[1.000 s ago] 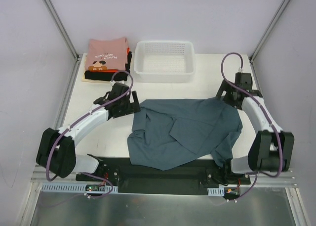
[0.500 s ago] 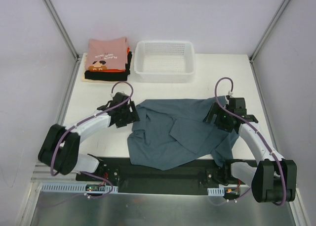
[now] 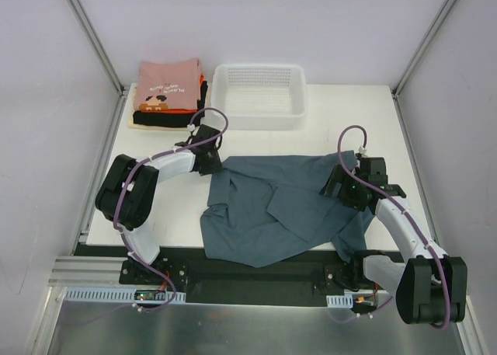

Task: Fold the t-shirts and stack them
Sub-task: Flatten the tshirt out

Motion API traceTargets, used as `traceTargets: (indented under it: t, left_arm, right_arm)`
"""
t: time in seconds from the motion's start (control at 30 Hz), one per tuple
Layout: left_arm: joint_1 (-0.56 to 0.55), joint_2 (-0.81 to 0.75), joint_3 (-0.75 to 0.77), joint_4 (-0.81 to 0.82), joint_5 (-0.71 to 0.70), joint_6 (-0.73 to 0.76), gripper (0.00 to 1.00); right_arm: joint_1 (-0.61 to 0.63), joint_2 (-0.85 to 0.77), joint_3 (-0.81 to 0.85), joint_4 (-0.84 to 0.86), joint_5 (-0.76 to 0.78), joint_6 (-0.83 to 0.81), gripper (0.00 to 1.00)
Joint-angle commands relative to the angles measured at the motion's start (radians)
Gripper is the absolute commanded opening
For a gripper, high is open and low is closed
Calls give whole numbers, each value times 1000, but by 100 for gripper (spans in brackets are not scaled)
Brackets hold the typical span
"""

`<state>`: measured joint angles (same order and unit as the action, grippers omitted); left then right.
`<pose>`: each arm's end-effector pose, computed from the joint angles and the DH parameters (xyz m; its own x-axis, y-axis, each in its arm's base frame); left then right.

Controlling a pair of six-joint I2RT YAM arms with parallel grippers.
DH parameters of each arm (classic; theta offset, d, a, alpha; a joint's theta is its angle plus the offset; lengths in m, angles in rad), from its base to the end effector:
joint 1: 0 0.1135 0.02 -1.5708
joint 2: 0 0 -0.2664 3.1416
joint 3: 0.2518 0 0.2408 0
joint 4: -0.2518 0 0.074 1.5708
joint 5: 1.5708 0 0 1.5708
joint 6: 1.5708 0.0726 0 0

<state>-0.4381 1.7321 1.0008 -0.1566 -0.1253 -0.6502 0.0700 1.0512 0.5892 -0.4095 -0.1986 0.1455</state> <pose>0.3376 -0.1481 0.1521 -0.7707 -0.3022 -0.5610 -0.1471 0.9410 -0.3048 0.2151 0.0294 0.1834 -0.7837 0.0876 -0.6150 -0.0825 0.9666 0.2427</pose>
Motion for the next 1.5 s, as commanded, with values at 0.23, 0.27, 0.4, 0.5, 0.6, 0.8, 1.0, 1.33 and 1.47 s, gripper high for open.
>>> traceTargets:
  t: [0.23, 0.27, 0.4, 0.5, 0.6, 0.8, 1.0, 1.33, 1.47]
  left_arm:
    - [-1, 40, 105, -11, -146, 223, 0]
    - [-1, 31, 111, -9, -187, 259, 0]
    - [-11, 3, 151, 14, -241, 450, 0]
    - [-22, 30, 192, 40, -212, 588, 0]
    - [-34, 79, 242, 51, -268, 670, 0]
    - [-37, 74, 260, 34, -324, 612, 75]
    - [-42, -123, 135, -27, -301, 413, 96]
    - [-118, -539, -269, -35, 156, 28, 99]
    - [-224, -545, -326, -37, 96, -20, 99]
  right_arm:
    - [5, 10, -8, 15, 37, -17, 97]
    - [5, 15, -9, 18, 37, -18, 97]
    - [5, 23, -9, 21, 36, -20, 97]
    - [5, 29, -8, 20, 34, -21, 97]
    - [5, 26, -8, 15, 44, -24, 97]
    - [19, 0, -12, 18, 24, -29, 97]
    - [108, -22, 1, -3, 54, -21, 97]
    - [267, 32, -20, -43, 113, 80, 97]
    - [272, 110, -23, -35, 166, 140, 97]
